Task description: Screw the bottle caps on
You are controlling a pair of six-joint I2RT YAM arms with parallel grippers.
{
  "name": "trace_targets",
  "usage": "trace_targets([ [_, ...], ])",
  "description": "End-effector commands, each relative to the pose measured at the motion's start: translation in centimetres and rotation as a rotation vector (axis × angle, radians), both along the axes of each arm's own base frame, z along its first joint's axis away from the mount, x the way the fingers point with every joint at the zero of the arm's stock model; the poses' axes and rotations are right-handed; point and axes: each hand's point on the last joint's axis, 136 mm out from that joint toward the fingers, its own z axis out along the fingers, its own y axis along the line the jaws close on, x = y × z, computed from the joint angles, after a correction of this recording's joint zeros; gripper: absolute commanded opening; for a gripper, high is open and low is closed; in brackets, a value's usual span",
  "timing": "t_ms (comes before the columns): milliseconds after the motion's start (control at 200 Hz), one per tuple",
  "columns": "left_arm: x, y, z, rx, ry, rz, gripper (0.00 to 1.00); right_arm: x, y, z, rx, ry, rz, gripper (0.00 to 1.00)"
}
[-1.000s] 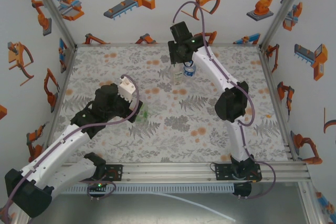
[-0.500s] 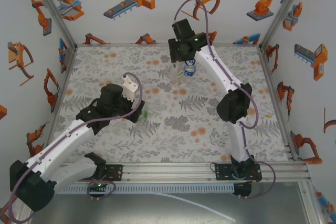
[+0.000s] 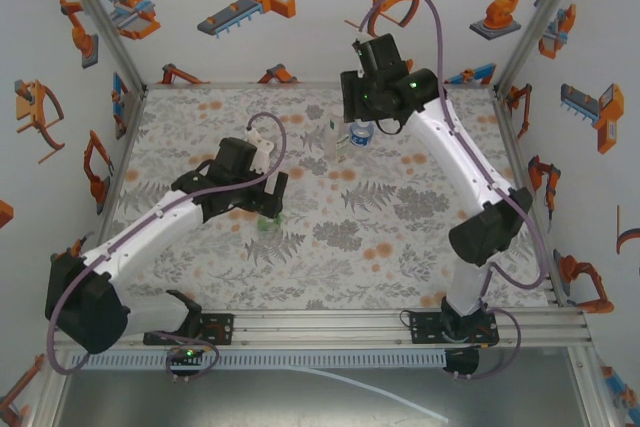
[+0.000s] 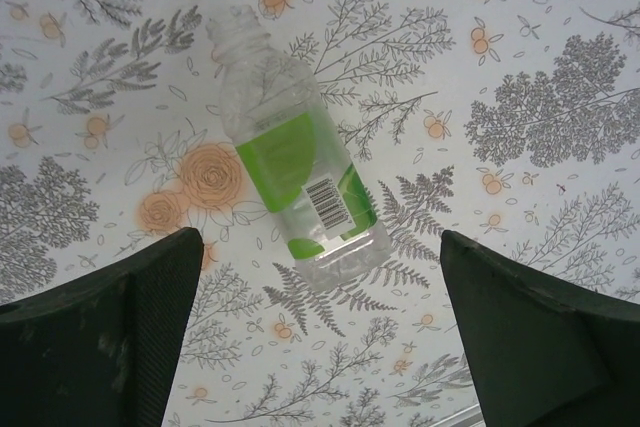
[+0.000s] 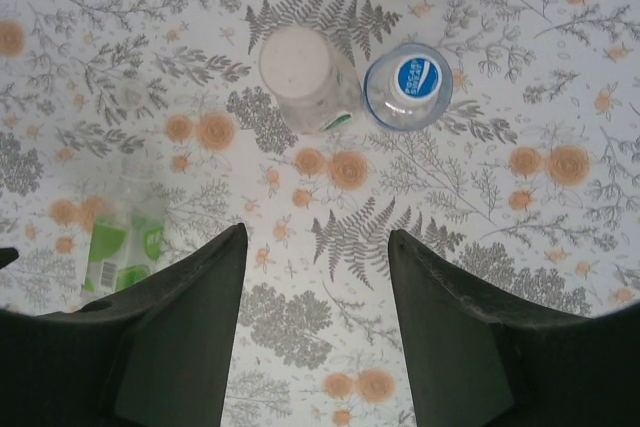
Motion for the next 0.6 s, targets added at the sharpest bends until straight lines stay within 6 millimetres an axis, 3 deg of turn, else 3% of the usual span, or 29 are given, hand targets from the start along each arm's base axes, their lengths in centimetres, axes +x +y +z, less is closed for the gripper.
trace_targets([
  [0, 0.1, 0.3, -1.0, -0.002, 0.07, 0.086, 0.92, -1.2, -0.8, 0.0, 0.03, -0.002, -0.02, 0.55],
  [305, 0.9, -0.2, -4.8, 0.071, 0.153, 0.208, 0.88, -4.2, -2.8, -1.9, 0.031, 0.018, -0.044, 0.55],
  [596, 0.7, -0.4, -9.5, 0.159, 0.259, 0.249, 0.74, -5.8, -3.6, -3.3, 0.023, 0.039, -0.037, 0.55],
])
